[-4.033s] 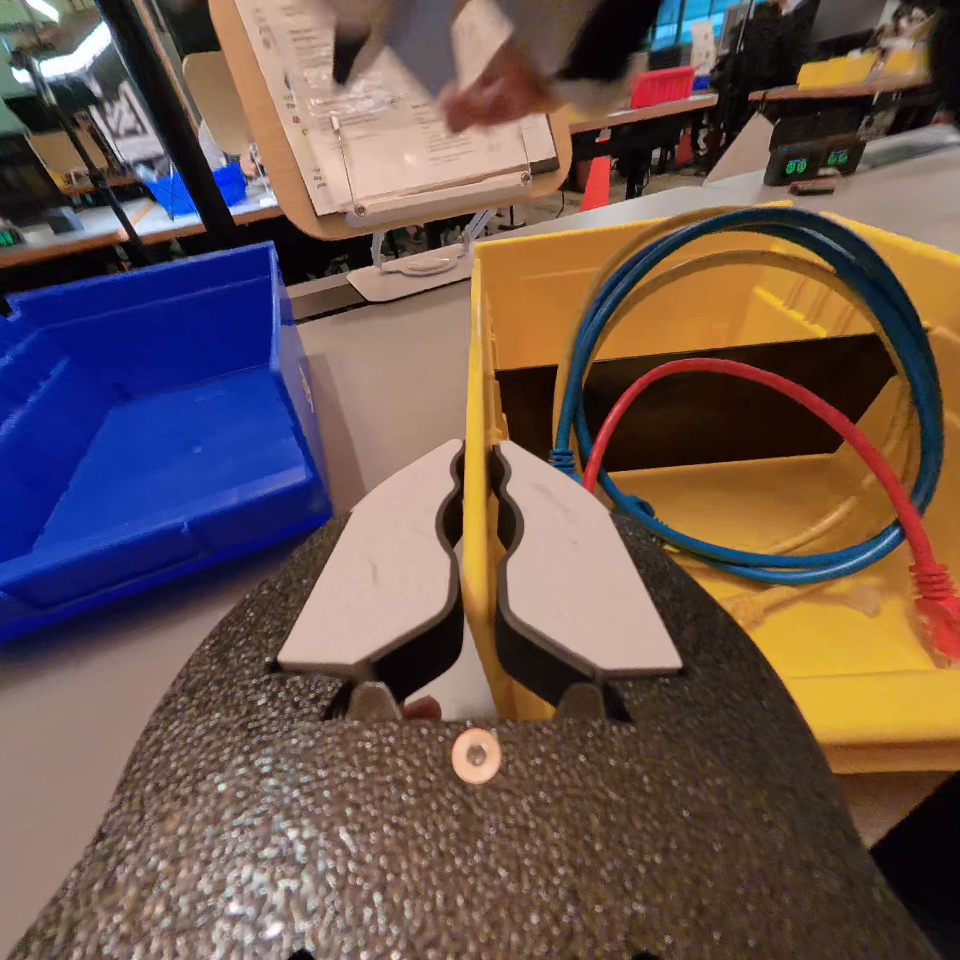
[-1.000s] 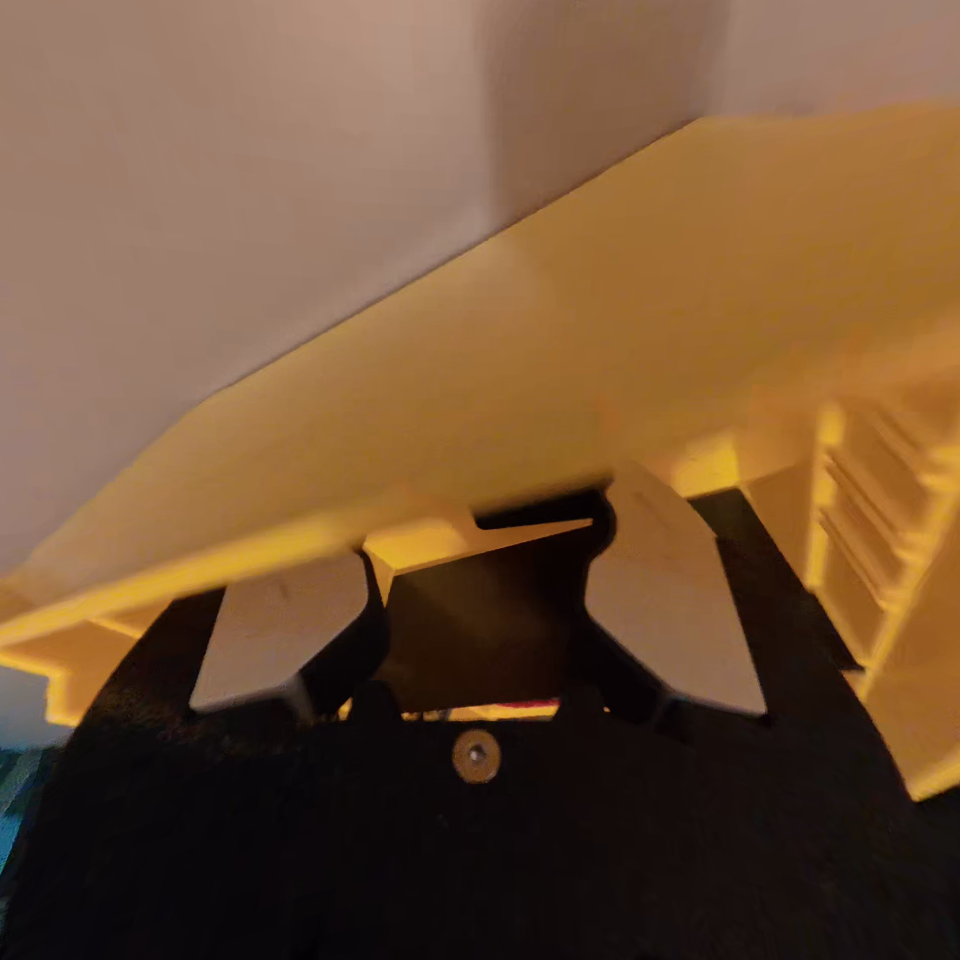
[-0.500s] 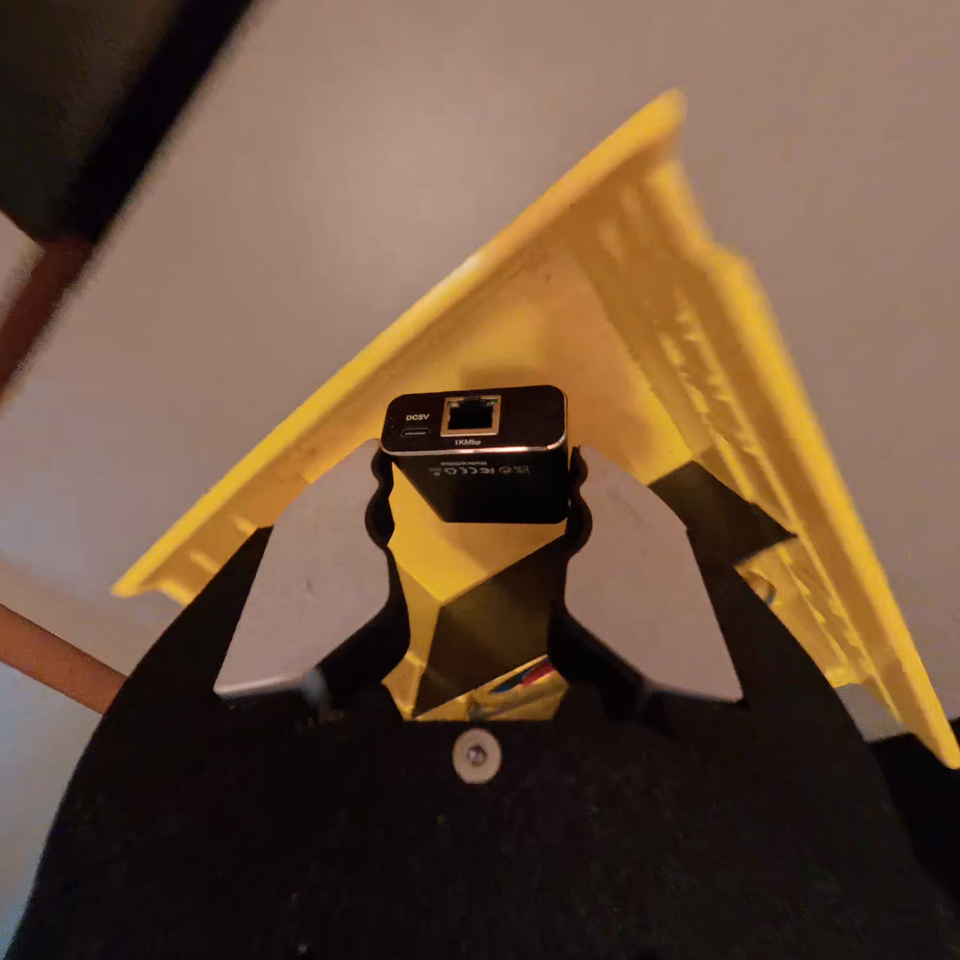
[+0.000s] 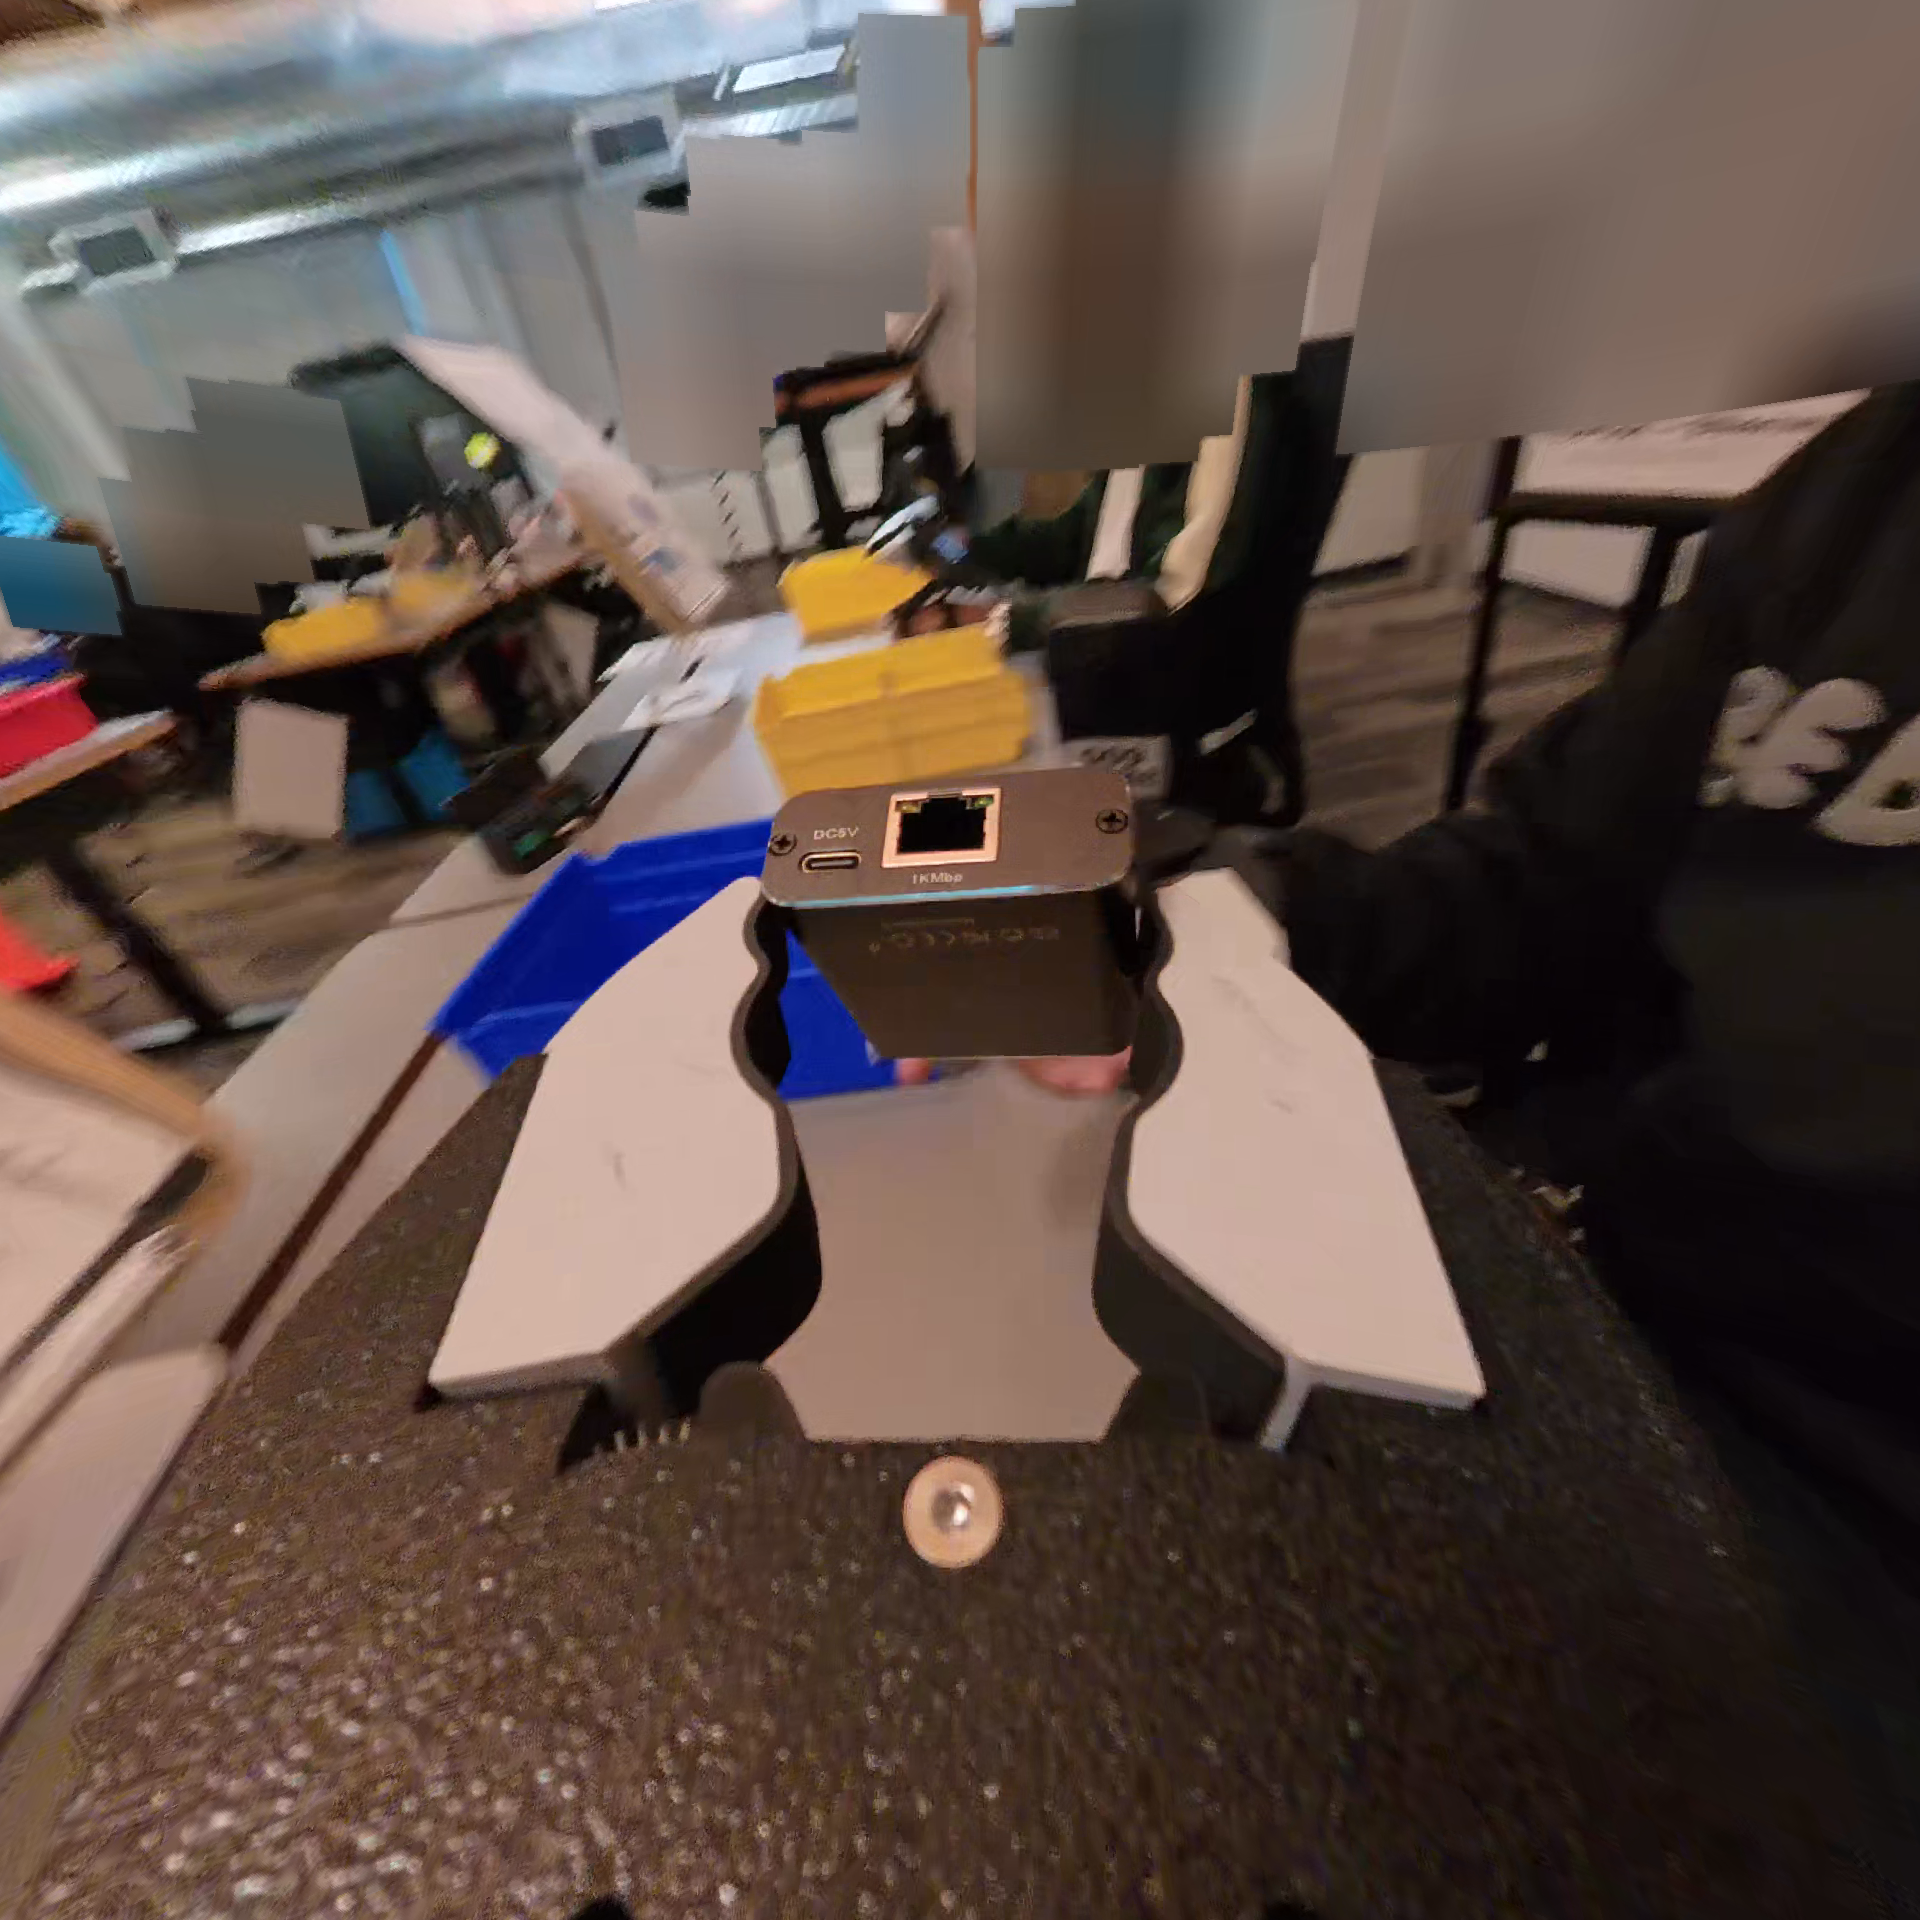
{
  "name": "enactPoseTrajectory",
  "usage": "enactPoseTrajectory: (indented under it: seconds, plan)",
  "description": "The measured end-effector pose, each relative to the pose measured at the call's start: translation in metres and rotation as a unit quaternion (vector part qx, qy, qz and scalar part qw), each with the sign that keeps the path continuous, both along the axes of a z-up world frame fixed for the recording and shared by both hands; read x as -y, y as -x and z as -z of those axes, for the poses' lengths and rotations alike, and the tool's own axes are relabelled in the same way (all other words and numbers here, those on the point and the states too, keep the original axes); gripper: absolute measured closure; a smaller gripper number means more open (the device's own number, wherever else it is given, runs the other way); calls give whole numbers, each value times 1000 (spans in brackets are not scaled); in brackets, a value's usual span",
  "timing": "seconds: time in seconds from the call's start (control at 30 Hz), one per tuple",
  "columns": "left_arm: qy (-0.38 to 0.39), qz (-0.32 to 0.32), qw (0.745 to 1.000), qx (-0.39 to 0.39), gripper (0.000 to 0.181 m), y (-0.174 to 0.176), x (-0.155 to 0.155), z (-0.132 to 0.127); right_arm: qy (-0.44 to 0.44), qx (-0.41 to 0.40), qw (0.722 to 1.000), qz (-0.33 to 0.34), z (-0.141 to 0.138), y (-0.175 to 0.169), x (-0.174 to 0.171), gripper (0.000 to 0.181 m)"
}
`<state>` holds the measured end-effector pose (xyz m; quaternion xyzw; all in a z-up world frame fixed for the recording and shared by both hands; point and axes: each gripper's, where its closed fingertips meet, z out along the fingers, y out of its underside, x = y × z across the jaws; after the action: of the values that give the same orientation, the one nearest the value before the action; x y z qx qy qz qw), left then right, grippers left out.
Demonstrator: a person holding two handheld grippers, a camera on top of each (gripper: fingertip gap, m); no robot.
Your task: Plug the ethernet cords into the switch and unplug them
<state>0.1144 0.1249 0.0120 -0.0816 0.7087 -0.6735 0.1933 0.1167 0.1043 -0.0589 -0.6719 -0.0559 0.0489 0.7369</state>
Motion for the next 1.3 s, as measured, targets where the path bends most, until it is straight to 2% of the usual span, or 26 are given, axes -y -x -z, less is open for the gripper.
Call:
enactPoseTrajectory:
  seconds: [0.07, 0.1, 0.17, 0.2, 0.27, 0.33, 0.37, 0.43, 0.5, 0.63, 0.7, 0.77, 0.8, 0.83, 0.87, 0.93, 1.03, 1.07, 1.17, 1.3]
  plan:
    - [23, 18, 1000, 10, 117, 12, 18, 14, -11, 0, 999, -38, 3, 17, -5, 81]
    - [27, 19, 999, 17, 117, 16, 23, 22, -27, -29, 997, -74, 1, 26, -4, 83]
    - [35, 33, 999, 23, 117, 23, 30, 36, -27, -149, 979, -138, 2, 30, -2, 85]
    - [36, 35, 998, 26, 117, 25, 32, 42, -16, -228, 959, -167, 4, 27, -2, 85]
    - [34, 37, 998, 39, 117, 27, 36, 52, -22, -379, 893, -242, 3, 22, 1, 88]
    - [51, 41, 996, 56, 118, 28, 39, 54, -48, -468, 822, -322, -2, 23, 8, 123]
    - [60, 45, 995, 66, 118, 29, 41, 54, -54, -487, 799, -348, -3, 25, 9, 129]
    - [67, 43, 994, 78, 118, 28, 43, 56, -64, -517, 773, -364, -3, 27, 5, 131]
    - [74, 36, 993, 82, 117, 25, 42, 57, -72, -523, 762, -375, -5, 31, 3, 139]
    - [70, 13, 996, 53, 121, 16, 36, 63, -110, -501, 782, -355, -8, 22, 4, 155]
    - [80, -3, 997, 5, 124, 13, 32, 66, -104, -466, 817, -322, -5, 14, 5, 157]
    - [116, -33, 992, -22, 98, 10, 24, 60, -89, -397, 875, -262, 0, 3, 7, 156]
    - [123, -48, 990, -40, 107, 9, 20, 59, -77, -350, 905, -229, 2, -2, 9, 157]
    - [121, -68, 988, -71, 128, 5, 16, 62, -59, -301, 932, -196, 5, -6, 11, 157]
    - [114, -89, 983, -113, 141, 0, 13, 68, -41, -249, 953, -167, 8, -10, 14, 157]
    - [91, -109, 970, -198, 139, -5, 14, 83, -26, -159, 978, -131, 7, -12, 21, 157]
    - [81, -60, 961, -256, 114, 5, 30, 92, -3, -102, 988, -119, 9, -8, 24, 157]
    - [81, -41, 961, -262, 122, 9, 36, 93, 3, -96, 989, -114, 12, -7, 22, 157]
    - [89, -58, 954, -280, 154, 4, 38, 102, 3, -93, 986, -136, 17, 0, 20, 157]
    - [140, -43, 938, -315, 156, 6, 42, 105, -1, -102, 984, -145, 19, 0, 21, 154]
